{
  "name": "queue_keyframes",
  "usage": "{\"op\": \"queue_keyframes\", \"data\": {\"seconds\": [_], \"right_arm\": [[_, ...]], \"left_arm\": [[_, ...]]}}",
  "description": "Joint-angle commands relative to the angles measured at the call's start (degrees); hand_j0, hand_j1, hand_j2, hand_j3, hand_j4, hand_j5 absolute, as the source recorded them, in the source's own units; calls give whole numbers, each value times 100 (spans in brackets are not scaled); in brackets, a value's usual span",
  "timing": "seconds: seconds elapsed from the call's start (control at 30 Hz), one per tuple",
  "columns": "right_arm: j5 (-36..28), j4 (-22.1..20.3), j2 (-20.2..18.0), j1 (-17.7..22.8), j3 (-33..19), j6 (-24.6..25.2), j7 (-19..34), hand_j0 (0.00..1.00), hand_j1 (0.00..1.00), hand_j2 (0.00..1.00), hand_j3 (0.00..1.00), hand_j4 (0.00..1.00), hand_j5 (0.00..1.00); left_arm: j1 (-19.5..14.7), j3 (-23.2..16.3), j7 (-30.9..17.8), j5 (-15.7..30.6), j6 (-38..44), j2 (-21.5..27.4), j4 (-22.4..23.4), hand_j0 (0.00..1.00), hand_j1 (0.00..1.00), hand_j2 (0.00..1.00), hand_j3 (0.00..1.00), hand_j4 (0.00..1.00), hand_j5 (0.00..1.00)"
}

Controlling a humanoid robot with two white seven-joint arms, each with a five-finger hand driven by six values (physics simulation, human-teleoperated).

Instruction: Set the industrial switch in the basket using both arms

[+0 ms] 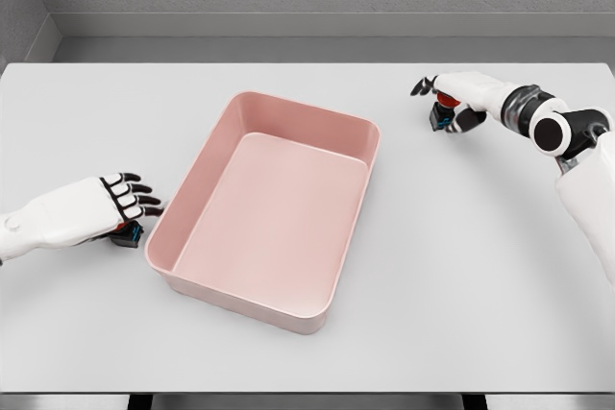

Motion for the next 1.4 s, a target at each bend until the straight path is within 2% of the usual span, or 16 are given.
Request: {"op": "queue_keyframes", "data": {"seconds": [0.0,0.17,0.4,0.43,0.53,0.67,0.7,1.03,1.2,1.37], "right_arm": [[-14,-25,-5,0,-1,-22,-2,56,56,56,56,56,56],[-5,1,-49,0,-1,5,-2,57,57,57,57,57,57],[-5,27,-75,0,-10,31,-2,56,56,56,56,56,56],[-5,27,-75,0,-10,31,-2,51,51,51,51,51,51],[-5,27,-66,9,-10,13,-2,44,44,44,44,44,44],[-5,10,-31,9,-10,-4,-2,42,42,42,42,42,42],[-5,10,-31,9,-1,-22,-2,39,39,39,39,39,39],[-5,-52,-31,0,-10,-22,-2,39,39,39,39,39,39],[-5,-201,-66,0,-10,-31,-2,38,38,38,38,38,38],[-14,-394,-93,0,-36,-22,-2,38,38,38,38,38,38]], "left_arm": [[0,3,-72,24,-6,21,-19,61,61,61,61,61,61],[-9,3,-72,-2,-6,100,-36,43,43,43,43,43,43],[-9,11,-72,-2,-6,188,-28,29,29,29,29,29,29],[-9,20,-72,-11,-6,188,-28,28,28,28,28,28,28],[-26,46,-72,-11,-6,275,-28,25,25,25,25,25,25],[-44,108,-64,-11,-6,276,7,22,22,22,22,22,22],[-53,117,-46,-2,-6,276,8,21,21,21,21,21,21],[-88,565,-11,24,-6,240,78,19,19,19,19,19,19],[-510,670,33,103,-6,153,87,19,19,19,19,19,19],[-879,670,24,323,-6,-278,69,20,20,20,20,20,20]]}}
